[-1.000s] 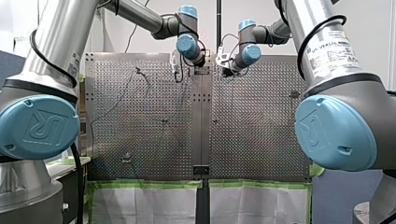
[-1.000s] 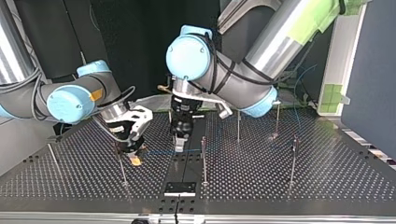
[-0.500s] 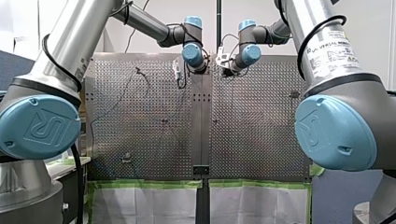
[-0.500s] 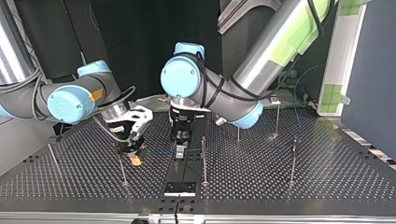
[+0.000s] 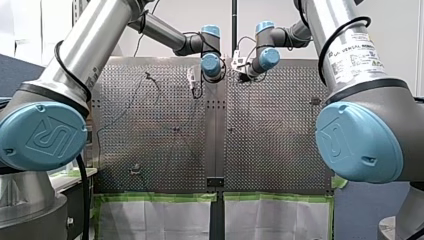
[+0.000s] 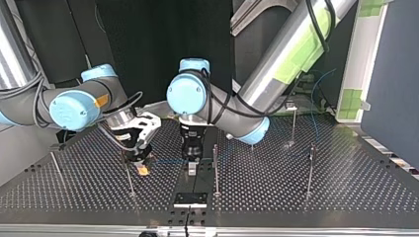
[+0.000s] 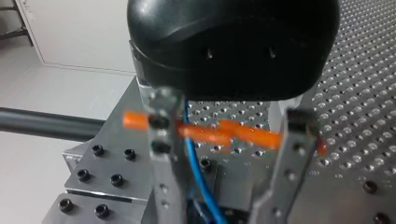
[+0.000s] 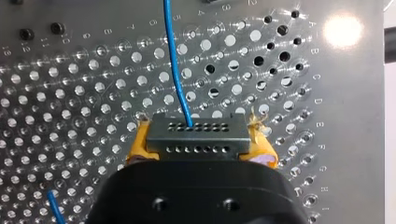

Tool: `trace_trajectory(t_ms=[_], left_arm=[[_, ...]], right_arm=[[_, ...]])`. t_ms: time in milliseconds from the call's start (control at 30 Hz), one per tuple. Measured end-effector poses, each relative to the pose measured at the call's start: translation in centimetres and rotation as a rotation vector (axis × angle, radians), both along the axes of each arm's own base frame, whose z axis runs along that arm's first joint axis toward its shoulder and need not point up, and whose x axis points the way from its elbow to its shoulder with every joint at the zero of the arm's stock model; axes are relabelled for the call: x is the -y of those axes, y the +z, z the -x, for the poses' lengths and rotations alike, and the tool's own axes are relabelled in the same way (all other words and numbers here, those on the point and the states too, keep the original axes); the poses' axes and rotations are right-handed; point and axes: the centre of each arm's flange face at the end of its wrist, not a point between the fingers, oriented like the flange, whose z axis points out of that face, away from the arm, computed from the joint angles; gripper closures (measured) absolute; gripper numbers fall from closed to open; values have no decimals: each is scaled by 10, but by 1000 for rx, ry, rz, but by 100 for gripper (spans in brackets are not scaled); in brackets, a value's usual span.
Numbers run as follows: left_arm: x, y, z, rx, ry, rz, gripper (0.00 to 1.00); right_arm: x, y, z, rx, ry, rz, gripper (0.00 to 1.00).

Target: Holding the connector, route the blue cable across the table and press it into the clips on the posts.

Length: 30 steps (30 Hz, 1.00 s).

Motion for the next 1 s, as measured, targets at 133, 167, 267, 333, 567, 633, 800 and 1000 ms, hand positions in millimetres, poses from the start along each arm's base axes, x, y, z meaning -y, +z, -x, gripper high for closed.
trace_trajectory(t_ms=[133, 167, 267, 333, 567, 633, 800, 1000], left_arm=[[4, -10, -7, -15, 0, -7, 0], [5, -12, -9, -21, 1, -9, 0], [7, -18, -17, -32, 4, -5, 0], [7, -15, -22, -30, 7, 4, 0], [5, -10, -25, -31, 19, 18, 0], [5, -10, -25, -32, 25, 20, 13], [7, -10, -21, -34, 40, 21, 60], [9, -10, -19, -37, 46, 27, 100]], right_arm=[[1, 0, 1, 0, -1, -1, 100], [1, 0, 1, 0, -2, -1, 100], [1, 0, 1, 1, -2, -1, 100], [1, 0, 1, 1, -2, -1, 100], [1, 0, 1, 1, -2, -1, 100], [1, 0, 1, 0, -1, -1, 100], [1, 0, 1, 0, -1, -1, 100], [1, 0, 1, 0, -1, -1, 100]])
